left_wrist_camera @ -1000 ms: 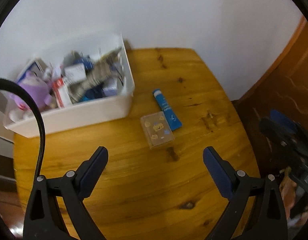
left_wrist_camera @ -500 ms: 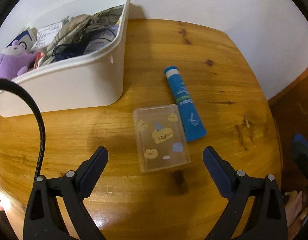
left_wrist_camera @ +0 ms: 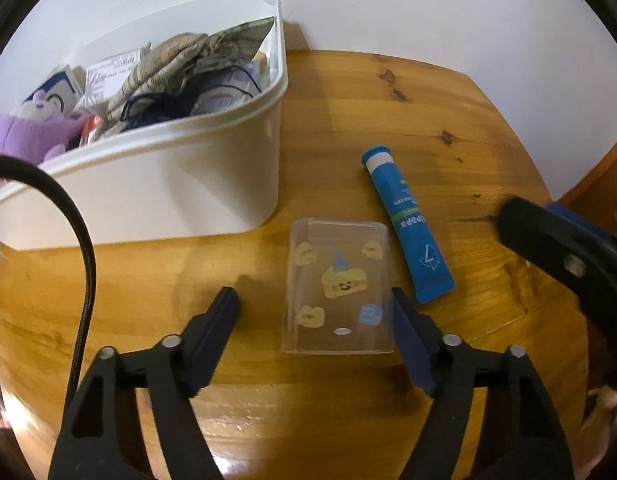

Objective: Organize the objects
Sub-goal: 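Grasp the clear phone case with the left gripper while the right gripper grasps the blue tube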

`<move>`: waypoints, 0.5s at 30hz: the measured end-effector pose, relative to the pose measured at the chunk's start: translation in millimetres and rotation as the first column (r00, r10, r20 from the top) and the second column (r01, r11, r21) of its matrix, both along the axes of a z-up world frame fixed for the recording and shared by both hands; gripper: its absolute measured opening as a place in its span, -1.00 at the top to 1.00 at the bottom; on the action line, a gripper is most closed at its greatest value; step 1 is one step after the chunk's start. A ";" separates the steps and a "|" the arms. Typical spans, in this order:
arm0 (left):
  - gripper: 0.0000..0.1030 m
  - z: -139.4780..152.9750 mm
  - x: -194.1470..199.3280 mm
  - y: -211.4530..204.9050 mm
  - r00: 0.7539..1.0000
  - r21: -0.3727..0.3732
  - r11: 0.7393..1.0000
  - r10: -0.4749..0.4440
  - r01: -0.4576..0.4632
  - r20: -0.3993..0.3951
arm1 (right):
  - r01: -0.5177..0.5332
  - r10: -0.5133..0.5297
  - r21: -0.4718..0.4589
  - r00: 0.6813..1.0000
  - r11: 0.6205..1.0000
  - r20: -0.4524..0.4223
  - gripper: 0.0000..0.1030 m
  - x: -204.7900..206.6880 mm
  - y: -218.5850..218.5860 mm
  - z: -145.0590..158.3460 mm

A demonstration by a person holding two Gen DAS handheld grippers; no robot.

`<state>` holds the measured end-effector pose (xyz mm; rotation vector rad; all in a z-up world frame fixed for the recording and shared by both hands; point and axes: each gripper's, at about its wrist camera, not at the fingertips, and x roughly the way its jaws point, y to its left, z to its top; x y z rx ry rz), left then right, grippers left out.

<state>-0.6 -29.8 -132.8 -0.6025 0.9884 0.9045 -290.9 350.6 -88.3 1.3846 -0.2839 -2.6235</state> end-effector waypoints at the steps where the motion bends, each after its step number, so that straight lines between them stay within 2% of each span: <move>1: -0.25 0.6 0.0 0.5 1.000 0.008 1.000 -0.009 0.009 -0.001 | -0.007 0.007 0.007 1.000 1.000 0.010 -0.37 -4.9 -3.1 -2.7; 2: -0.05 1.7 -0.8 0.8 1.000 0.015 1.000 -0.020 0.020 0.001 | -0.013 0.013 0.022 1.000 1.000 0.023 -0.37 -11.9 -7.8 -6.5; 8: -0.04 5.5 -18.8 1.1 0.999 0.001 1.000 -0.028 0.028 0.040 | -0.022 0.019 0.048 0.998 0.999 0.063 -0.35 -35.1 -20.3 -22.8; 15: -0.03 9.0 -44.0 -6.6 0.997 0.002 1.000 -0.021 0.021 0.069 | -0.052 0.040 0.111 0.994 0.992 0.101 0.03 -46.3 -38.1 -41.9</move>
